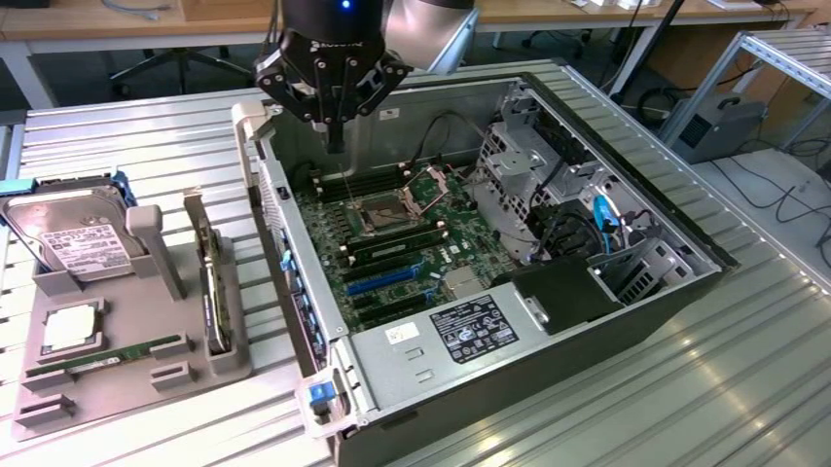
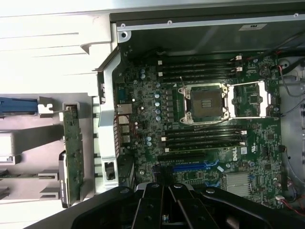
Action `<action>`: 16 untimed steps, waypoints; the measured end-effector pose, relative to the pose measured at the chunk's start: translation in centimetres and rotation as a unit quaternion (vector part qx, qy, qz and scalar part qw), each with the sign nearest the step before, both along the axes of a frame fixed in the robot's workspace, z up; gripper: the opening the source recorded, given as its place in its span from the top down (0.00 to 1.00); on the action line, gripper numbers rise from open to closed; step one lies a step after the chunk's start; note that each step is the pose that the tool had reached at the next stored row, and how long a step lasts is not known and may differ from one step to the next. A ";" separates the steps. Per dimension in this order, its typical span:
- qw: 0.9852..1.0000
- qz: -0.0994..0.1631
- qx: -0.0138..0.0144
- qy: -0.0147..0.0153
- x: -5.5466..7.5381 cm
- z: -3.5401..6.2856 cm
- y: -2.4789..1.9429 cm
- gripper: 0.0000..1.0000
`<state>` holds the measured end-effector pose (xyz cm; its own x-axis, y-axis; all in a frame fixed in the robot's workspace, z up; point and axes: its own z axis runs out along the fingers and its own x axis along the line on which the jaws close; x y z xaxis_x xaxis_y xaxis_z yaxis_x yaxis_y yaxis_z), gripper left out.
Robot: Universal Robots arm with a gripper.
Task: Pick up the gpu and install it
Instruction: 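Reach for the gpu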
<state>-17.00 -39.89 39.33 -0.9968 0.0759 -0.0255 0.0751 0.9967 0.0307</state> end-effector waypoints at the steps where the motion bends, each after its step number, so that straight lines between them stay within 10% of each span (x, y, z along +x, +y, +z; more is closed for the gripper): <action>1: 1.000 0.000 0.000 0.000 0.0 0.00 0.00 0.89; 16: 1.000 0.000 -0.001 0.000 -0.4 0.00 0.00 0.89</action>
